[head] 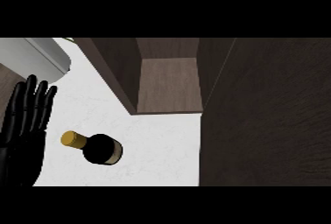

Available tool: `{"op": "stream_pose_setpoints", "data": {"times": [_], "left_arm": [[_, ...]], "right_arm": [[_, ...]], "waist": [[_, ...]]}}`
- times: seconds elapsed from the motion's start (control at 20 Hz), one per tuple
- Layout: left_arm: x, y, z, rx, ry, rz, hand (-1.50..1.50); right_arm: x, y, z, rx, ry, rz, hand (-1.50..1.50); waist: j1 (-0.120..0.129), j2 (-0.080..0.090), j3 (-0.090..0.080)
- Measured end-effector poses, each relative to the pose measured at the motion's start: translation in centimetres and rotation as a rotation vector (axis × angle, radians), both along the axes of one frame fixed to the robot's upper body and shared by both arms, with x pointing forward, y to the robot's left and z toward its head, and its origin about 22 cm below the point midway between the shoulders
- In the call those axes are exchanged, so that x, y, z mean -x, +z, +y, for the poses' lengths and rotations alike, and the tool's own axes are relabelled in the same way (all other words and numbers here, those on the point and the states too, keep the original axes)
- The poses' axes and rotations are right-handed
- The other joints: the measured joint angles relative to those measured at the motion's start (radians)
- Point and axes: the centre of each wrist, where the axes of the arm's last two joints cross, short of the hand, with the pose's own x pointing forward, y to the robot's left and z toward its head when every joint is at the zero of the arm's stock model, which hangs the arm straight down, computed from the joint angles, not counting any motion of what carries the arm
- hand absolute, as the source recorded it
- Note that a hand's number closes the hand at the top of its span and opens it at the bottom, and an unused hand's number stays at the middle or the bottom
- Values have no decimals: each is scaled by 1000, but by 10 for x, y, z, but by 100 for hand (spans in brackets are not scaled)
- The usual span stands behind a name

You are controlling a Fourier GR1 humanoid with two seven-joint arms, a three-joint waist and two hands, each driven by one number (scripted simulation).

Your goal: Pick up the wine, place it into the cabinet and close the cabinet

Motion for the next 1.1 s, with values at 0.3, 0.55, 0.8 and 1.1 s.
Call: {"op": "stream_pose_setpoints", "data": {"times": [0.3,0.55,0.8,1.1], "left_arm": [[7,14,-9,-20,58,-44,-150],[16,19,-23,123,33,66,-150],[32,39,-34,163,25,106,-150],[45,64,-44,182,37,124,-150]], "right_arm": [[20,2,5,15,-38,-6,-150],[43,12,22,-57,132,84,-150],[67,37,34,-69,192,115,-150],[74,51,49,-81,239,154,-150]], "waist": [[17,-8,-12],[17,-11,-14],[21,-11,-15],[22,-10,-15]]}}
